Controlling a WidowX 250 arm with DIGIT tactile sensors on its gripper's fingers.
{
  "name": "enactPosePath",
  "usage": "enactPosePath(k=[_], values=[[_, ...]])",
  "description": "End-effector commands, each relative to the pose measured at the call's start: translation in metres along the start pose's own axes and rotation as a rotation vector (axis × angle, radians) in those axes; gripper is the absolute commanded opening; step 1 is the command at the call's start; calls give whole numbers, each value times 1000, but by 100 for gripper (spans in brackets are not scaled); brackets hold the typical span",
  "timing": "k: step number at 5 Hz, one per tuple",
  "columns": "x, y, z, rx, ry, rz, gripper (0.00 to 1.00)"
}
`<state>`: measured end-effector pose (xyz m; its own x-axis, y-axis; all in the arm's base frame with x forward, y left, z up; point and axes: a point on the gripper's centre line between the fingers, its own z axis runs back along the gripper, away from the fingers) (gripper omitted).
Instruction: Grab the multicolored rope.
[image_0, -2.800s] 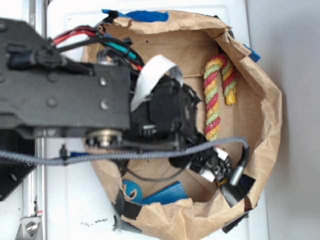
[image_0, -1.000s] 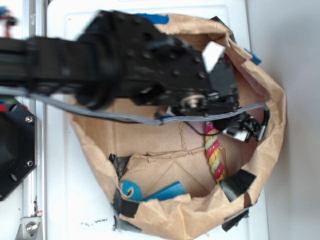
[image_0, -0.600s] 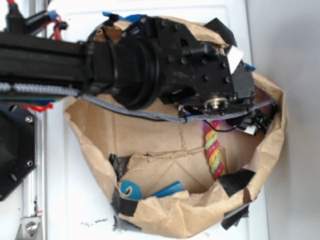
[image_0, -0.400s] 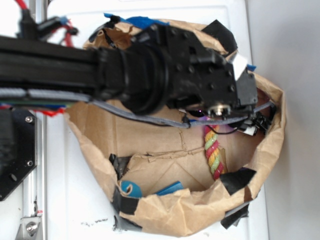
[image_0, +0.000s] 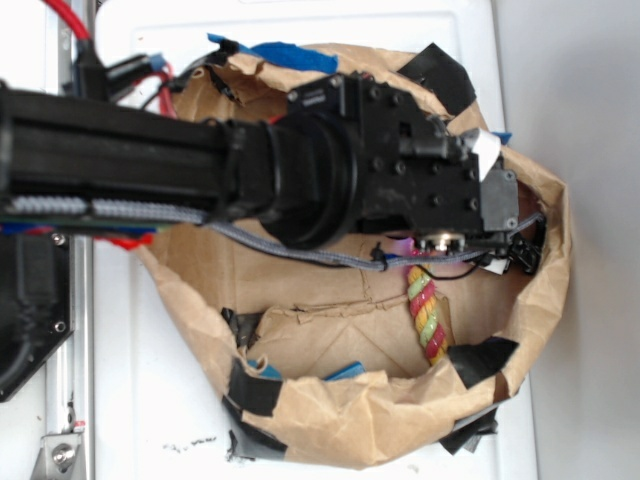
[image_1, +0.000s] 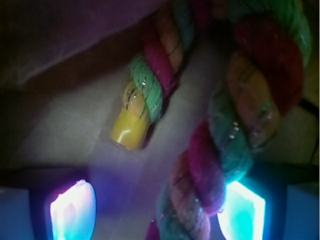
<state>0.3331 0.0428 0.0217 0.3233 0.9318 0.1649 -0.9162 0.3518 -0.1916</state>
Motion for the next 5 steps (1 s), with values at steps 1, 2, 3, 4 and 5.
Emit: enactPosePath(k=[1, 2, 3, 4, 5], values=[[0, -4, 9, -55, -33, 28, 0], [1, -2, 15, -68, -25, 29, 0], [1, 2, 31, -100, -4, 14, 0], [-6, 12, 54, -153, 34, -14, 0], [-14, 20, 72, -190, 67, -57, 0]])
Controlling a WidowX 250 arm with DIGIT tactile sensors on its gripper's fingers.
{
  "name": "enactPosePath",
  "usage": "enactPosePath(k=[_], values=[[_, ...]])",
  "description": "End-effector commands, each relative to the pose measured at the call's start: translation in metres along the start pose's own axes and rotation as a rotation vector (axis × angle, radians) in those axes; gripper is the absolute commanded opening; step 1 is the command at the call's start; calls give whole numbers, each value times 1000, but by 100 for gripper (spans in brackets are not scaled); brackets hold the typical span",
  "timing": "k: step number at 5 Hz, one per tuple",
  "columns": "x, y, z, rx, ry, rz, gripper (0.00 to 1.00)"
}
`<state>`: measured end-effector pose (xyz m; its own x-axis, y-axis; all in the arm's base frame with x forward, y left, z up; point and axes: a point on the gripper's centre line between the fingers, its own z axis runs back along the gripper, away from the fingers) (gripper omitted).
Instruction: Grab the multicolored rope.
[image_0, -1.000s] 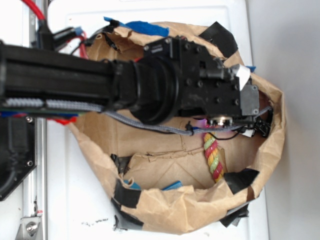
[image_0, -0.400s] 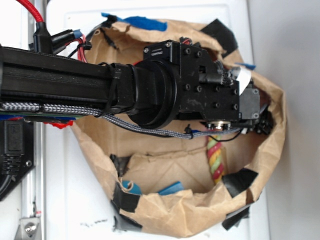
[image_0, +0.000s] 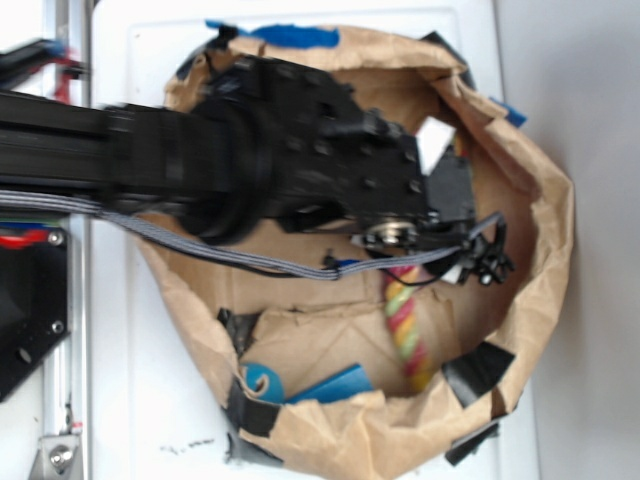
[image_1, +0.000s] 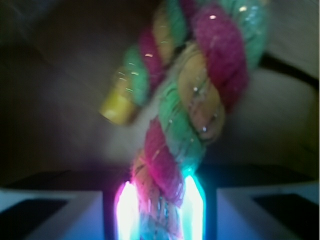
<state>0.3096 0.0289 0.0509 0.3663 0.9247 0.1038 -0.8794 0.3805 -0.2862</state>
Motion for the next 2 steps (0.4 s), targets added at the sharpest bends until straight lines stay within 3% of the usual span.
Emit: enactPosePath(k=[1, 2], values=[[-13, 10, 64, -142, 75, -147, 0], [-18, 9, 94, -156, 272, -282, 0]])
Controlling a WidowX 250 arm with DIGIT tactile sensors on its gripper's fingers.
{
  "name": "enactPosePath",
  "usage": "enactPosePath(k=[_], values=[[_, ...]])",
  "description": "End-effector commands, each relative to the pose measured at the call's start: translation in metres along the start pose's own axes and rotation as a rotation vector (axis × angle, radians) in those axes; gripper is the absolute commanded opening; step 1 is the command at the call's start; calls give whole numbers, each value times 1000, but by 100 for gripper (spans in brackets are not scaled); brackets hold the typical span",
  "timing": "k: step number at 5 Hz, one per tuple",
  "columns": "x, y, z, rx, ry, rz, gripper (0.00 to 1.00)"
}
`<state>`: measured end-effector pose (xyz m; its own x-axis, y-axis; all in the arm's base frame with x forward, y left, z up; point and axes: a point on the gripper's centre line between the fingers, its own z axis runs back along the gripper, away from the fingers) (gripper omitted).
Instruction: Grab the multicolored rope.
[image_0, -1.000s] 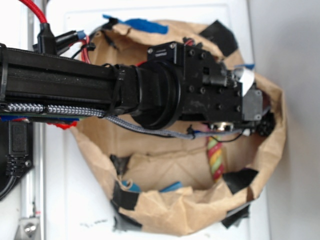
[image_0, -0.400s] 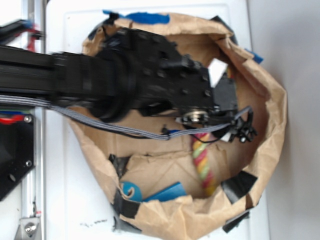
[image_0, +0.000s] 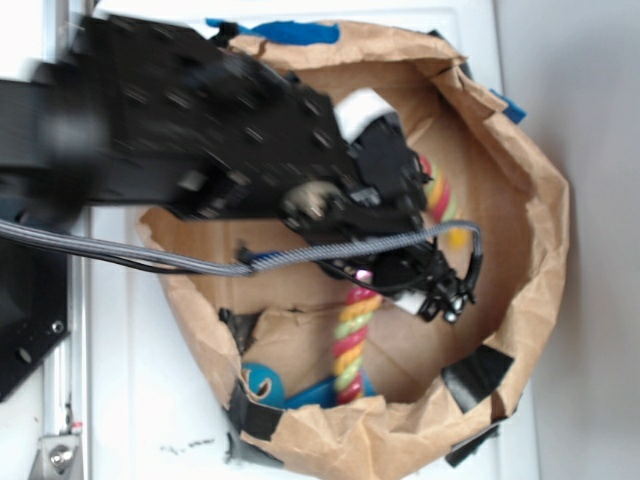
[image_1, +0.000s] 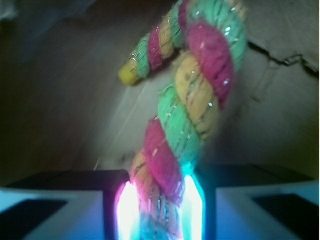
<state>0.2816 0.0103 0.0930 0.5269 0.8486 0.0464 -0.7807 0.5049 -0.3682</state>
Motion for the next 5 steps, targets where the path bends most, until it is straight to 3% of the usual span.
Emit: enactPosePath(k=[1, 2, 3, 4, 5], values=[[1, -6, 58, 13, 265, -134, 0], [2, 1, 65, 142, 347, -35, 0], [0, 11, 75, 233, 268, 16, 0], [-4, 18, 96, 287, 43, 21, 0], [-5, 19, 101, 259, -44, 22, 0]])
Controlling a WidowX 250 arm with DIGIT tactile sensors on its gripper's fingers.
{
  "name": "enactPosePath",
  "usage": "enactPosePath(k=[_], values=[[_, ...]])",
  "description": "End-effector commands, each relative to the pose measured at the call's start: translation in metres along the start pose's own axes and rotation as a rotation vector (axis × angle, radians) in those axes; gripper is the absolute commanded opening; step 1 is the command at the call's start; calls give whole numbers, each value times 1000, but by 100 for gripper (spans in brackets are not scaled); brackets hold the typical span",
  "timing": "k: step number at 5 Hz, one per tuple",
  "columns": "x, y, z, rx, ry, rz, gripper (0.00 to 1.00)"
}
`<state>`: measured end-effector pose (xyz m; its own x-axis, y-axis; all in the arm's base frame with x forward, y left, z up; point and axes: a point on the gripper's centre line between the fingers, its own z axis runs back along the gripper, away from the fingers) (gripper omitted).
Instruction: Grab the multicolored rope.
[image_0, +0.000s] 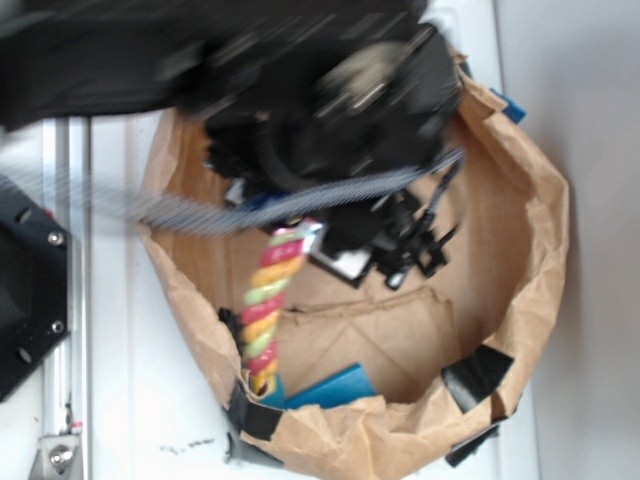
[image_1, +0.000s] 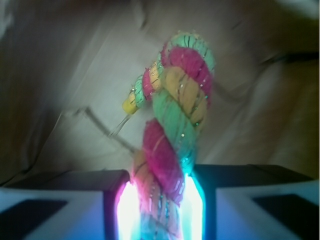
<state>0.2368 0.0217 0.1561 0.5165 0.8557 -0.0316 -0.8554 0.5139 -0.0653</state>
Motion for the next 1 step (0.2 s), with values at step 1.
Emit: enactPosePath(k=[1], values=[[6, 4, 16, 2, -152, 24, 0]])
